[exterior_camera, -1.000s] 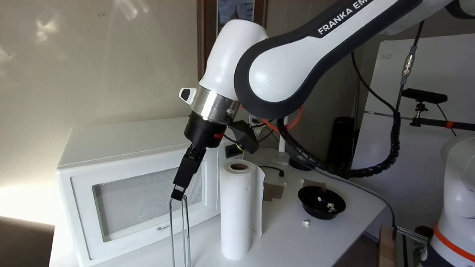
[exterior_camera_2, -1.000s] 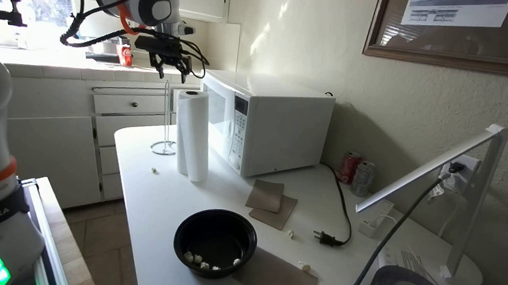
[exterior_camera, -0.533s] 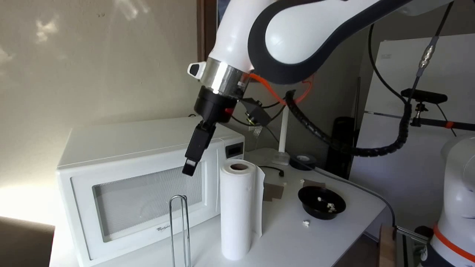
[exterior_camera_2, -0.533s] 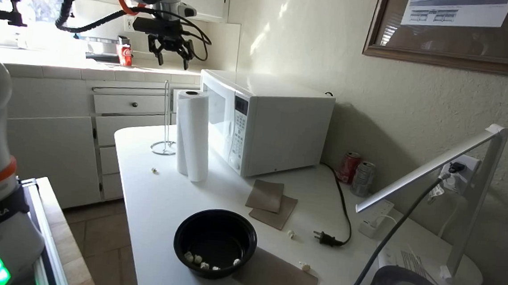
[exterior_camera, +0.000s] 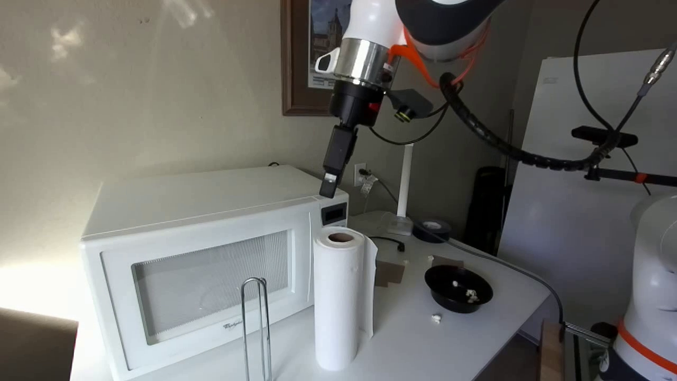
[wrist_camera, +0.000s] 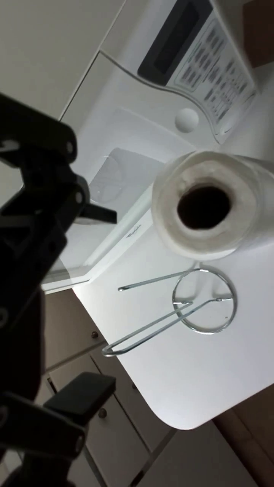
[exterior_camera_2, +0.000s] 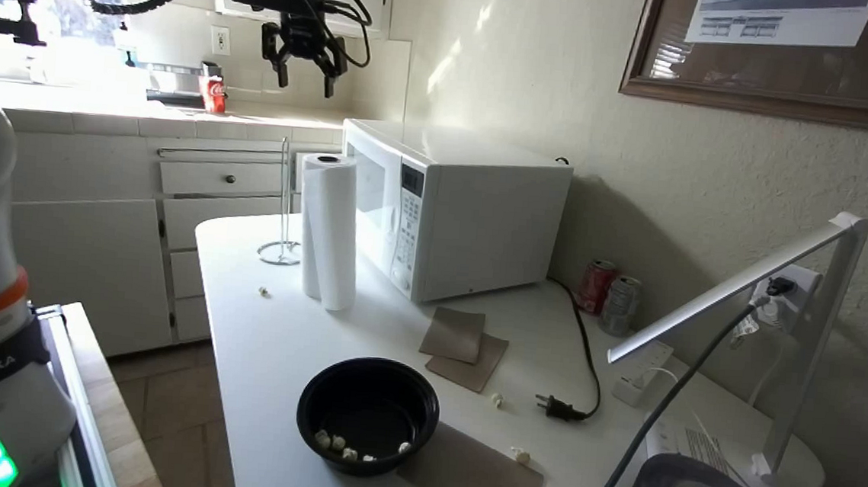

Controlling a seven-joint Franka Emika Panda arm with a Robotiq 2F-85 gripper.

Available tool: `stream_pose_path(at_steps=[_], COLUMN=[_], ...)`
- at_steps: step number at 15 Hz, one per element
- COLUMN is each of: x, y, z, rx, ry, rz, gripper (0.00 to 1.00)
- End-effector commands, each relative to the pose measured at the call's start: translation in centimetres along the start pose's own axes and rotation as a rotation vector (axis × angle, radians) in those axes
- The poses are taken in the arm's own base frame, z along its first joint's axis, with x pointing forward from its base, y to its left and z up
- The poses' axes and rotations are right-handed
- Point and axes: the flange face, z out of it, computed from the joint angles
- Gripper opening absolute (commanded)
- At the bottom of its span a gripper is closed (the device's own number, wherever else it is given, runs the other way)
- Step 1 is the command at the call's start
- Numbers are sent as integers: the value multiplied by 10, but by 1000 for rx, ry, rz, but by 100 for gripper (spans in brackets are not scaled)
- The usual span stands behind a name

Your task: Pick up the silver kitchen paper stand and move it a little forward on the kitchen counter, pick up the white kitchen paper and put it on the silver kitchen paper stand

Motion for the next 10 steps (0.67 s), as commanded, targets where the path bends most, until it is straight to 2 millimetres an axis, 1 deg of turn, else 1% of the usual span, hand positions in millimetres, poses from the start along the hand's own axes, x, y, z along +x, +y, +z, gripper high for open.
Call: stream_pose_path(at_steps=[1,4,6,10], x=[-25,-37,-45,-60], y=[26,45,55,65], z=[2,17,31,59], rx=[33,53,59,62], ry=[-40,-59,-71,-106], rz=[31,47,54,56], gripper=[100,100,100,100])
